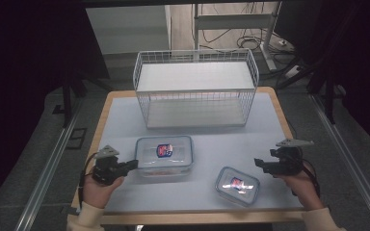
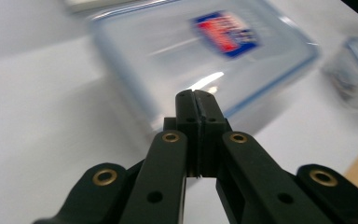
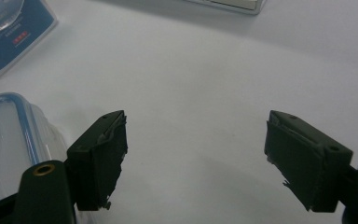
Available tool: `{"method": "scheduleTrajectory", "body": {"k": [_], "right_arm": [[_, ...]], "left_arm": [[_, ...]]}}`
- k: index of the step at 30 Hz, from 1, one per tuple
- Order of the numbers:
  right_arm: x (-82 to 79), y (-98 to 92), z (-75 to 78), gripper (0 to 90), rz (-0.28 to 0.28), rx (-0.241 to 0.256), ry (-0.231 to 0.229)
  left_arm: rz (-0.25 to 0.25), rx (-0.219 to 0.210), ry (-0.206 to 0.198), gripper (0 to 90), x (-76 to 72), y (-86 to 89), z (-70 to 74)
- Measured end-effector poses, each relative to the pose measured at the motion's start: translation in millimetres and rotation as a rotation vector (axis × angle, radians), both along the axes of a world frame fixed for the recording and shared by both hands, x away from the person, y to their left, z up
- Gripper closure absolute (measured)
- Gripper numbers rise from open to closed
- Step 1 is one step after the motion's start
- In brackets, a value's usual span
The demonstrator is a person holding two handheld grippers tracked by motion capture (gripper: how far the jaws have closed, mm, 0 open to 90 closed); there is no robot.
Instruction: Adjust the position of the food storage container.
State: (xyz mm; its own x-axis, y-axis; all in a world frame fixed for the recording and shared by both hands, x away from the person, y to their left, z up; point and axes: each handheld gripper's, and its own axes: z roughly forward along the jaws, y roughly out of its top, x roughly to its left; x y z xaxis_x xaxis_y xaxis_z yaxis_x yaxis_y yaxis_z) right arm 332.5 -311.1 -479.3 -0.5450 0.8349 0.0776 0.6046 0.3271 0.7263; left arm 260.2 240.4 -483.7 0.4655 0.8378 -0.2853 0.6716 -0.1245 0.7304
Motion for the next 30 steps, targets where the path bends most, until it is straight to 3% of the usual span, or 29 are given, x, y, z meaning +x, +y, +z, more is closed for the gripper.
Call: {"method": "scheduleTrajectory", "body": {"k": [3,6,9,12,14,18,30], "right_arm": [[-0.1,0.2,0.0,20.6,-0.001,-0.003,-0.003],[-0.2,1.1,0.0,20.5,0.001,-0.004,-0.005],[-0.3,2.1,-0.5,20.5,0.003,-0.006,-0.002],[-0.2,2.4,-1.4,20.5,0.003,-0.01,0.002],[-0.1,2.2,-1.5,20.6,0.001,-0.01,0.002],[0.0,1.8,-1.2,20.5,-0.002,-0.009,0.002],[0.8,3.3,-3.4,20.5,0.003,-0.016,0.008]], "left_arm": [[0.023,-0.013,0.053,90.0,2.1,14.2,-16.0],[-0.014,-0.027,0.105,90.0,3.4,15.1,-31.1],[-0.03,-0.015,0.127,90.0,5.6,9.5,-36.5],[-0.051,-0.008,0.131,90.0,7.4,1.3,-37.4],[-0.051,0.023,0.126,90.0,7.5,-3.0,-37.1],[-0.05,0.001,0.132,90.0,8.3,-4.5,-37.6],[-0.071,0.019,0.12,90.0,25.0,-33.9,-35.5]]}}
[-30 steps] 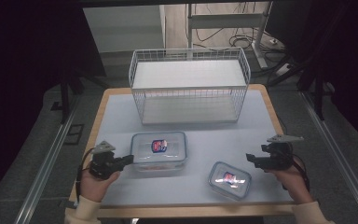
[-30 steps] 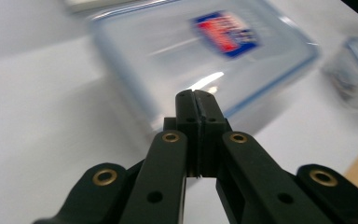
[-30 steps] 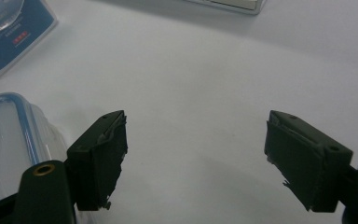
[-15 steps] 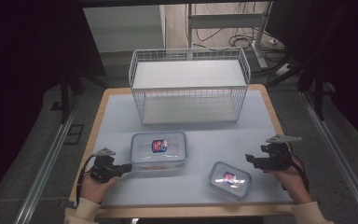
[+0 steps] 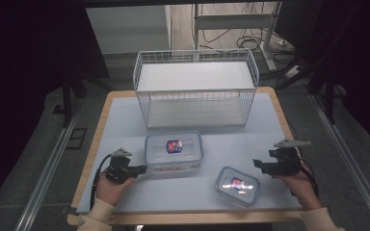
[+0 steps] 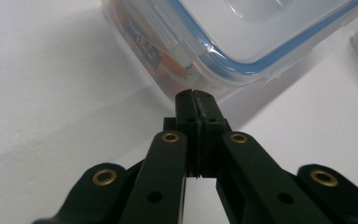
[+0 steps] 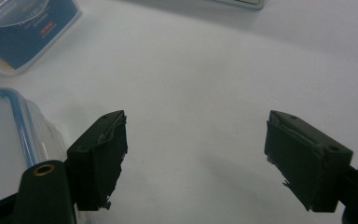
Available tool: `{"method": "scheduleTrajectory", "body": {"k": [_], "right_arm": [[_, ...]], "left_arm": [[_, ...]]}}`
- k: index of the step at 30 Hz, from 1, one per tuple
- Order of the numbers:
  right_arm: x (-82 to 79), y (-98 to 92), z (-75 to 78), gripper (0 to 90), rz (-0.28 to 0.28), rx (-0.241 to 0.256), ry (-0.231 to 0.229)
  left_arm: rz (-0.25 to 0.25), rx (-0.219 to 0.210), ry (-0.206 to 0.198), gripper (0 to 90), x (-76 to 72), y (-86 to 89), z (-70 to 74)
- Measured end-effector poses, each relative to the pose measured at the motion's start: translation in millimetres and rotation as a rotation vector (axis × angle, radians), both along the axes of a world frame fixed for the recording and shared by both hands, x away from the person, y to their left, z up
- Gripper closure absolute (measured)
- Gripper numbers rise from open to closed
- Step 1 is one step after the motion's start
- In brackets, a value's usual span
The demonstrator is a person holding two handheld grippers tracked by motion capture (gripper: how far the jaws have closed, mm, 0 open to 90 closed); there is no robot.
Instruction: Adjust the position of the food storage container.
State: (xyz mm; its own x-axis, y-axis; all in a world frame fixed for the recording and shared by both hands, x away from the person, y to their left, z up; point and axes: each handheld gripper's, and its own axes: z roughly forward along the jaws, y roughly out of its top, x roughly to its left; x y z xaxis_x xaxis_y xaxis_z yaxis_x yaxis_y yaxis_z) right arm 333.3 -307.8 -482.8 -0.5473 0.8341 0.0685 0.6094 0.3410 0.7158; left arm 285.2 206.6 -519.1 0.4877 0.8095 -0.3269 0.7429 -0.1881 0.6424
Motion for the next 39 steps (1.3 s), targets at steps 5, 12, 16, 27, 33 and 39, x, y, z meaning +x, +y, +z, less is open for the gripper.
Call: {"method": "scheduleTrajectory", "body": {"k": [5,12,16,27,33,39], "right_arm": [[0.1,1.4,-0.3,20.5,0.001,-0.001,0.001],[0.3,2.4,-1.2,20.5,0.005,-0.005,0.0],[0.3,1.9,-1.1,20.6,0.006,-0.004,-0.001],[0.7,0.4,-1.4,20.5,0.005,-0.004,0.003],[0.8,0.5,-1.6,20.6,0.004,-0.004,0.005],[0.9,0.5,-1.8,20.5,0.003,-0.003,0.005]], "left_arm": [[0.002,0.001,0.001,90.0,7.7,-6.9,-1.4],[0.005,-0.001,-0.005,90.0,18.3,-18.2,-0.2],[0.007,-0.017,0.001,90.0,28.9,-25.4,-1.6],[-0.011,-0.001,0.006,90.0,60.7,-47.5,-4.7],[0.0,-0.031,0.015,90.0,69.7,-53.3,-6.1],[-0.002,-0.032,0.009,89.9,74.9,-60.3,-5.9]]}}
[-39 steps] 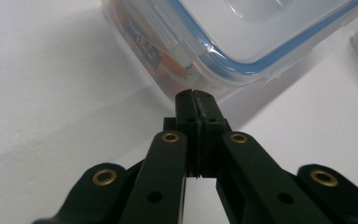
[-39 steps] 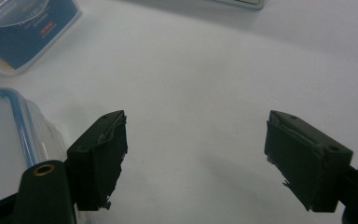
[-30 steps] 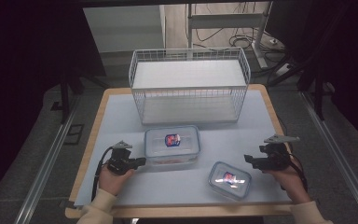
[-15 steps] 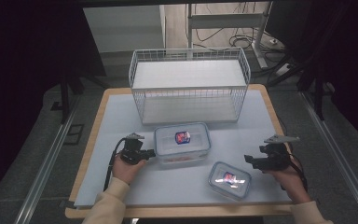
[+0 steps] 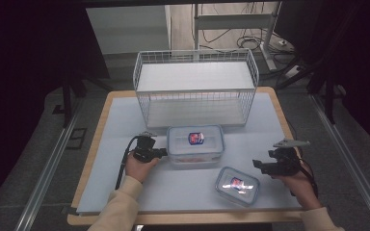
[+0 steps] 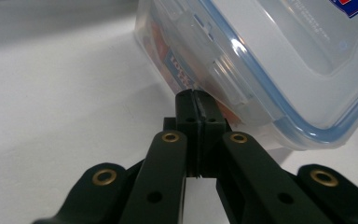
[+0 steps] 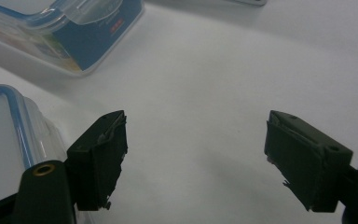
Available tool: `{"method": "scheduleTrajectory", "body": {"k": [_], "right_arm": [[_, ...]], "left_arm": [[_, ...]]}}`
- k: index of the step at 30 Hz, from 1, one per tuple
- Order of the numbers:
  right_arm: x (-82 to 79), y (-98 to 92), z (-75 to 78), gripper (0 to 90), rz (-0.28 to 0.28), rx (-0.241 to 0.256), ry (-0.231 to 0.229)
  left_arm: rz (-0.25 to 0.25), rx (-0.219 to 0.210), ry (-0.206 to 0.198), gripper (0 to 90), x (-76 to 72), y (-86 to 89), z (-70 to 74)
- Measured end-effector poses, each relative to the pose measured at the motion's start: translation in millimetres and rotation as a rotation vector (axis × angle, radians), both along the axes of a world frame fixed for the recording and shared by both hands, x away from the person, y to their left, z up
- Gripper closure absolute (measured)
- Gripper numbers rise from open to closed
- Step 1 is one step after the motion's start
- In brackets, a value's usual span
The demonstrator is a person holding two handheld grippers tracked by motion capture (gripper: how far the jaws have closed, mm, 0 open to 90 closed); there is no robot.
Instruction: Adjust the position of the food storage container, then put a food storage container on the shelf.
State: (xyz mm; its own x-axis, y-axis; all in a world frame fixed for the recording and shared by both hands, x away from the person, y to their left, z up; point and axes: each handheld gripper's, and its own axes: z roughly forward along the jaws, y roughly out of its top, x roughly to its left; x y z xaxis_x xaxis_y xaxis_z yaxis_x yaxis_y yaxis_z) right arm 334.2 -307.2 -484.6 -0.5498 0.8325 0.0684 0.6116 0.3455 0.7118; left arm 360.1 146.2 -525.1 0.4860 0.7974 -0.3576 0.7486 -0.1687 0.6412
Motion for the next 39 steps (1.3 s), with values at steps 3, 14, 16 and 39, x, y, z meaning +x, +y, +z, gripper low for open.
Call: {"method": "scheduleTrajectory", "body": {"k": [3,14,16,39], "right_arm": [[-0.1,-0.7,0.8,20.5,-0.001,0.004,-0.002],[-1.6,-0.9,3.7,20.6,0.0,0.01,-0.019],[-1.7,0.7,4.3,20.9,0.007,0.007,-0.03],[-3.7,16.4,12.5,19.8,0.098,0.12,-0.033]], "left_arm": [[0.0,-0.012,-0.002,90.0,-1.5,3.6,1.1],[0.002,-0.056,-0.049,89.6,-32.1,30.1,19.2],[0.001,-0.062,-0.053,89.3,-34.8,31.1,20.6],[0.043,-0.178,-0.049,17.7,-35.8,45.5,34.6]]}}
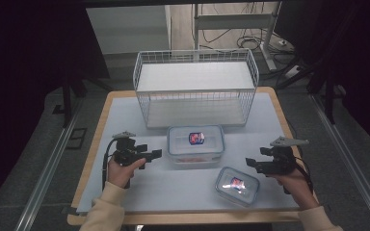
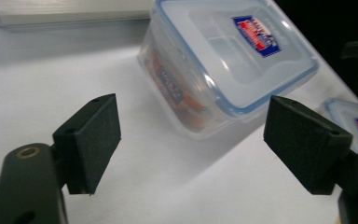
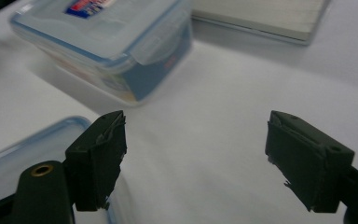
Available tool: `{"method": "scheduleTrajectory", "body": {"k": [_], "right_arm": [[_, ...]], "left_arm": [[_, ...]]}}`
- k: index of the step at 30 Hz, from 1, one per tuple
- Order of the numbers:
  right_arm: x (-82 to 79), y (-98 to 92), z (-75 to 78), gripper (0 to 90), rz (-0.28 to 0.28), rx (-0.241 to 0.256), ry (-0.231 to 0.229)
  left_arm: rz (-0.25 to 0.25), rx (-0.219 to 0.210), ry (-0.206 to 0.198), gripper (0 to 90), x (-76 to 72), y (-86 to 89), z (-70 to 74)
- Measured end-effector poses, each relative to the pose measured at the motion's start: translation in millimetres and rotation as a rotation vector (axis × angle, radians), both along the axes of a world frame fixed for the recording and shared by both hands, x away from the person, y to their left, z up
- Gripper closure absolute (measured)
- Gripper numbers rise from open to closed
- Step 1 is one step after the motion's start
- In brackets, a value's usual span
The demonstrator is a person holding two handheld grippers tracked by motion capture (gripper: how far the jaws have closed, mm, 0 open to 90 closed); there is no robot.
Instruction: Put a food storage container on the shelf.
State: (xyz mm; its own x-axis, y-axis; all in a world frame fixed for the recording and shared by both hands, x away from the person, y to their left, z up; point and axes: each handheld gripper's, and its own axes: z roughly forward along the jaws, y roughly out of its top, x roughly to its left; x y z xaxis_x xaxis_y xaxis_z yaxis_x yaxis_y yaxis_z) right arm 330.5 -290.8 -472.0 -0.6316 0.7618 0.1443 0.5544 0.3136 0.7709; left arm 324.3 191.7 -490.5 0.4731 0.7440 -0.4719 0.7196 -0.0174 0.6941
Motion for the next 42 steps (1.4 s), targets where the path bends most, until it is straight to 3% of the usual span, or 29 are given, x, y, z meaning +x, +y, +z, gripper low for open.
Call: {"method": "scheduleTrajectory", "body": {"k": [5,7,9,14,24,31,42], "right_arm": [[1.9,4.3,6.8,19.2,0.023,0.103,0.027],[4.1,8.2,8.5,18.6,0.042,0.12,0.036],[7.4,14.8,8.5,17.6,0.057,0.102,0.048],[23.3,31.5,7.6,15.7,0.075,0.112,0.101],[61.6,57.2,7.8,13.5,0.078,0.17,0.205],[85.1,72.9,-2.9,12.5,0.062,0.195,0.278],[100.1,87.4,-25.4,10.9,0.071,0.22,0.377]], "left_arm": [[-0.01,-0.006,0.02,15.2,4.5,-1.6,0.1],[-0.009,-0.019,0.022,14.7,7.3,-5.0,2.1],[-0.014,-0.02,0.022,14.6,10.2,-9.4,3.5],[-0.025,-0.027,0.035,14.4,18.2,-18.9,3.9],[-0.045,-0.056,0.099,14.3,43.8,-32.7,-3.6],[-0.065,-0.083,0.138,14.2,52.2,-40.5,-11.5],[-0.079,-0.11,0.191,14.0,58.9,-48.4,-23.2]]}}
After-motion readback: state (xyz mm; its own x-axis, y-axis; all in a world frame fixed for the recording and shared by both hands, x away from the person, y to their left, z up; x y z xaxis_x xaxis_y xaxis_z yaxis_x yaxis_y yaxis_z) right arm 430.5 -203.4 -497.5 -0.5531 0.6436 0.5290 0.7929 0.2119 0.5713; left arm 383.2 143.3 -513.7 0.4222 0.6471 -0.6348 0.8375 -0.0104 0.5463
